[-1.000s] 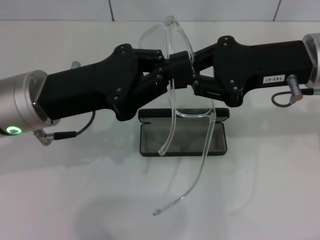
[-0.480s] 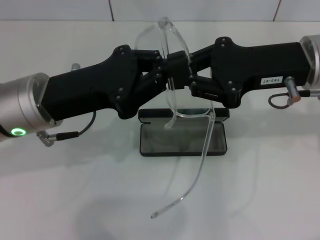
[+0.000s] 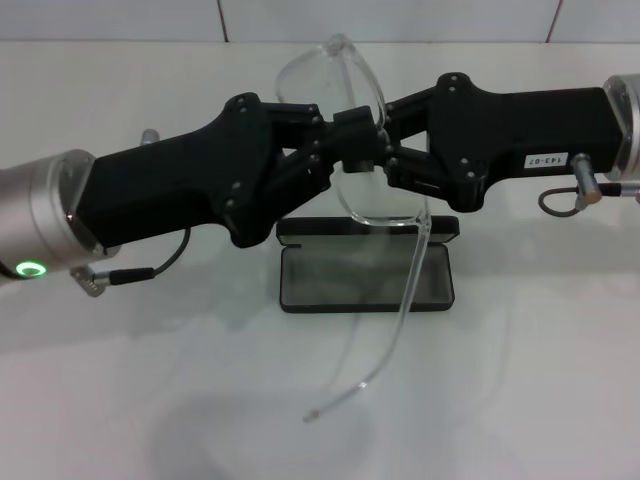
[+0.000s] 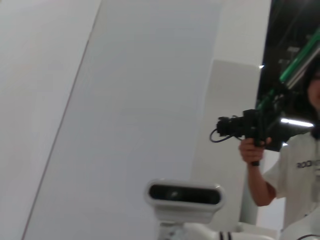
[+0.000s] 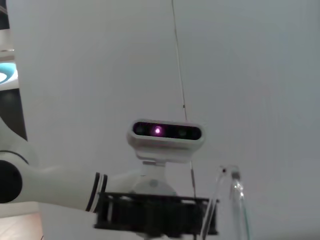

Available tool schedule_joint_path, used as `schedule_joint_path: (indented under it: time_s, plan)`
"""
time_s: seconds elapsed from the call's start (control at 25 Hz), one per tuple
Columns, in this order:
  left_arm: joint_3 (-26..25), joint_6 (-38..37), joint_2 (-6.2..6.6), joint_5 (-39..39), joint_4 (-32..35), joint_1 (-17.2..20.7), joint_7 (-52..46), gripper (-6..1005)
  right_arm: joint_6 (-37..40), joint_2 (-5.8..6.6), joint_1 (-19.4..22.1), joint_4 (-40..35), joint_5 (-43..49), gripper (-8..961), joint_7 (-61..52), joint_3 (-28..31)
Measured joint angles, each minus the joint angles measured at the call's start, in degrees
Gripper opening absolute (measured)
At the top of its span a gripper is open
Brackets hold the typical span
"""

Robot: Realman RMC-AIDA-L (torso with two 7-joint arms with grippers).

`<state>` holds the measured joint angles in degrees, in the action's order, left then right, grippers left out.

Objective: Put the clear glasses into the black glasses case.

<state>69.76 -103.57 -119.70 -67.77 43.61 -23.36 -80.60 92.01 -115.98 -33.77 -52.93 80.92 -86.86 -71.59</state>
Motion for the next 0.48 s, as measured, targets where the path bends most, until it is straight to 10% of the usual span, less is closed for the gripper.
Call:
schedule_joint_path:
  time_s: [0.48]
  plan:
    - [-0.04,-0.87,0.08,1.17,-1.32,-0.16,0.64,61,0.46,-0.02,0.01,0.65,-1.63,149,1.13,-0.10]
